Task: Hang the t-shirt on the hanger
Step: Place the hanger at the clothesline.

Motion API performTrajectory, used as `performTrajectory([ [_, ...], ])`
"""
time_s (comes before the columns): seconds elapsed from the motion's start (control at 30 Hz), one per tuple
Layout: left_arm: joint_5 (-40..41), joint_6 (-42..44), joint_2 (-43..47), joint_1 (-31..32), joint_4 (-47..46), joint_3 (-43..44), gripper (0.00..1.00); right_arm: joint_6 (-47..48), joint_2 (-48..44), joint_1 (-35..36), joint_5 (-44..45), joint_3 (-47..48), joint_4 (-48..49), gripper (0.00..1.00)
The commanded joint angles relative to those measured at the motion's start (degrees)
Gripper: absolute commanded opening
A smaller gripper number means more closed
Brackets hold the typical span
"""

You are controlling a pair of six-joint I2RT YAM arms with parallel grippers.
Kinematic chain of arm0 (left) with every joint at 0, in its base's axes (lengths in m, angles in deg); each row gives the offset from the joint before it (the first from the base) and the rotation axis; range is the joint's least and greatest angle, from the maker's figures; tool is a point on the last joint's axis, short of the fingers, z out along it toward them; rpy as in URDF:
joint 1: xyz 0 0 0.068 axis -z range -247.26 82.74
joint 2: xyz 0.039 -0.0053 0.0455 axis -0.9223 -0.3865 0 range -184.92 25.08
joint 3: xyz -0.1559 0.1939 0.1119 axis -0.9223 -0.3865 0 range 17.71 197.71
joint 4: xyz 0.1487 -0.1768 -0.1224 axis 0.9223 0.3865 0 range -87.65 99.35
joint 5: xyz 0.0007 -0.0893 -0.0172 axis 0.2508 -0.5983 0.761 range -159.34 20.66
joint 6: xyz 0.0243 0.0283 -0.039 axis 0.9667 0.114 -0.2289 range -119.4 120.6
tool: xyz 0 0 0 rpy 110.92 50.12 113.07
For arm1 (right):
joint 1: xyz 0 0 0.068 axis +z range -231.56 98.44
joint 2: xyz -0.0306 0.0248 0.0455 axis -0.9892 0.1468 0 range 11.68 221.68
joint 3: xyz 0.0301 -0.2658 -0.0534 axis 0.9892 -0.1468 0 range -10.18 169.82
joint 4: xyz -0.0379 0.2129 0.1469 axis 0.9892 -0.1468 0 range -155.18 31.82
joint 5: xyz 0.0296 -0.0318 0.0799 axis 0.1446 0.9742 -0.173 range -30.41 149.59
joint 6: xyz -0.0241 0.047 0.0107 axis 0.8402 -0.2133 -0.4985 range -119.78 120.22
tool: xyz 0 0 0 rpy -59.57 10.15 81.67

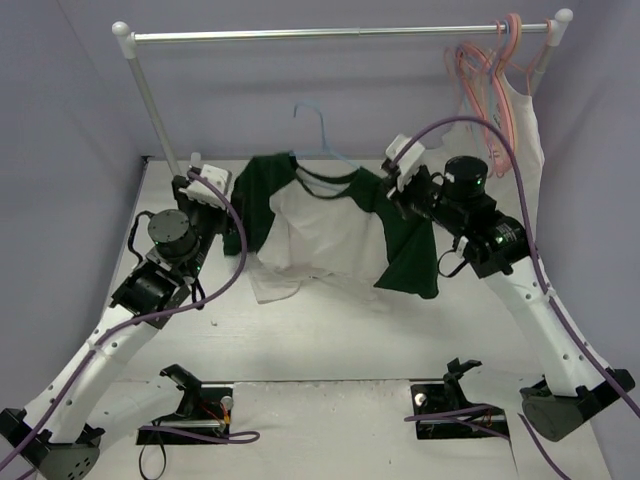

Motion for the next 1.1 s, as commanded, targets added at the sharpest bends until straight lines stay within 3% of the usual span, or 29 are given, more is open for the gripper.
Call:
performTrajectory([
  [0.0, 14.6, -3.8, -1.3, -0.4, 4.4, 8.1, 0.62, -4.3, 1.2, -0.4, 6.2, 12.4, 17.7, 0.0],
  [0.07, 18.1, -5.1, -1.8, -0.5, 7.0, 9.8, 0.62, -5.5, 4.6, -0.4, 5.3, 22.0, 18.1, 0.0],
  [0.27, 18.9, -6.7, -1.3, -0.5, 10.1, 12.0, 0.63, -6.4, 13.4, -0.4, -1.8, 40.2, 14.9, 0.0],
  [0.37, 18.9, -7.1, -1.5, -0.6, 12.0, 12.5, 0.63, -5.1, 17.4, -0.4, 0.8, 47.2, 2.6, 0.0],
  [0.43, 18.8, -7.1, -1.6, -0.7, 13.3, 12.3, 0.63, -4.5, 15.0, -0.4, -2.5, 41.1, 2.3, 0.0],
  [0.5, 18.1, -7.1, -1.7, -0.8, 13.6, 11.8, 0.63, -5.1, 9.0, -0.4, -3.4, 32.1, 8.6, 0.0],
  [0.53, 17.9, -8.9, -1.8, -0.8, 14.2, 11.5, 0.63, -5.8, 7.5, -0.4, -1.3, 24.4, 10.9, 0.0],
  [0.6, 17.2, -9.8, -2.3, -1.1, 15.7, 10.9, 0.63, -6.6, 5.0, -1.1, -0.8, 18.3, 11.8, 0.0],
  [0.73, 16.3, -12.2, -3.3, -1.6, 18.6, 9.8, 0.63, -8.0, 6.3, -1.5, 12.1, 15.2, 8.1, 0.0],
  [0.87, 15.0, -14.4, -3.8, -2.3, 20.8, 8.0, 0.63, -10.8, 6.7, -3.7, 14.4, 12.8, 7.9, 0.0],
  [1.07, 14.2, -16.7, -4.3, -3.7, 22.6, 6.6, 0.63, -14.3, 7.8, -4.9, 18.9, 16.7, 10.3, 0.0],
])
